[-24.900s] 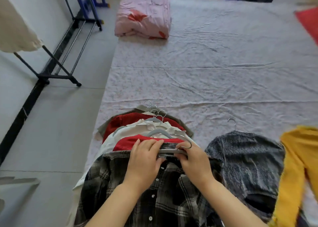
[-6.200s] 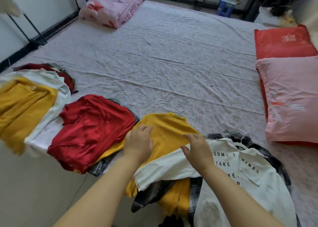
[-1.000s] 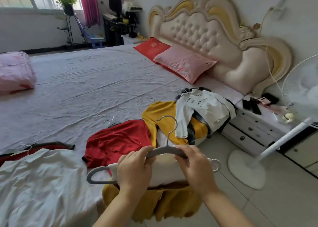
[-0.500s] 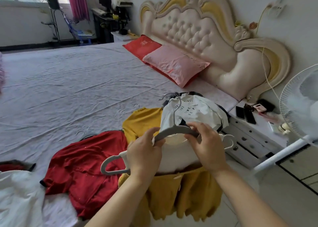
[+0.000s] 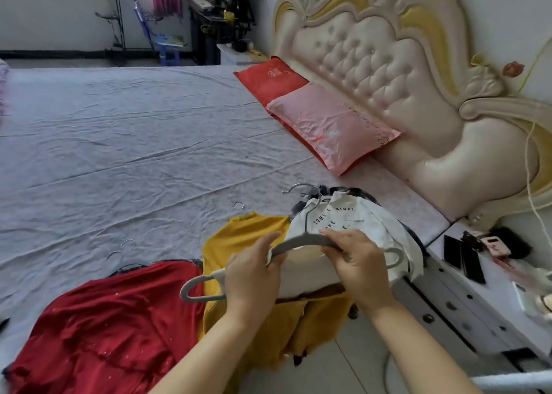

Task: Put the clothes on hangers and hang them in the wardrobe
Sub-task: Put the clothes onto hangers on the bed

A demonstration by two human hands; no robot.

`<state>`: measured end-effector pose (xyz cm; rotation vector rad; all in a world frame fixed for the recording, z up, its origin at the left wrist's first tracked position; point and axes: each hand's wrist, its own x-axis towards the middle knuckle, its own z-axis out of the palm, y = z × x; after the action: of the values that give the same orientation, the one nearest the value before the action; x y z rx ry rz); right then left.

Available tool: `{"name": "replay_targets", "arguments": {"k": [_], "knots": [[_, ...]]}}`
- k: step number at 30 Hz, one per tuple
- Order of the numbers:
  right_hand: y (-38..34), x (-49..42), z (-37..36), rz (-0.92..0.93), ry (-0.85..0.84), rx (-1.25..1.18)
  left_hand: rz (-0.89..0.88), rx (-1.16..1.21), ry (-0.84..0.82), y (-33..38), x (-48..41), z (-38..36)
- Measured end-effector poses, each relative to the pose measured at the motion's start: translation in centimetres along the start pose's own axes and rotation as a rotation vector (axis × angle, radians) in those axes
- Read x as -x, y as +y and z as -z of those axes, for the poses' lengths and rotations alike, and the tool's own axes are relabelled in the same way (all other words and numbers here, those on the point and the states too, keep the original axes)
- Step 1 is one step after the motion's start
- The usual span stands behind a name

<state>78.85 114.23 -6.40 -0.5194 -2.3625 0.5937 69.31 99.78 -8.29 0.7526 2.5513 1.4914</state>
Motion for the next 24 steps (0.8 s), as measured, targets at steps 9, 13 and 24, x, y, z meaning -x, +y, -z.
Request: {"name": "replay_targets", "arguments": {"k": [9,13,24], "knots": [[7.8,-12.1,-8.8,0.040,-0.222,-0.144,0.103,-0.104,0.130,-4.0,-11.0,-5.7],[12.0,-16.4,-14.1,0.082,-0.356,-0.195,0.199,-0.168,0.142,-6.9,-15.6,-8.7],[19.7,-23.0,-31.1,-0.127,-0.916,0.158,0.531,-0.416,-0.081,-15.3,-22.0,-14.9]]}}
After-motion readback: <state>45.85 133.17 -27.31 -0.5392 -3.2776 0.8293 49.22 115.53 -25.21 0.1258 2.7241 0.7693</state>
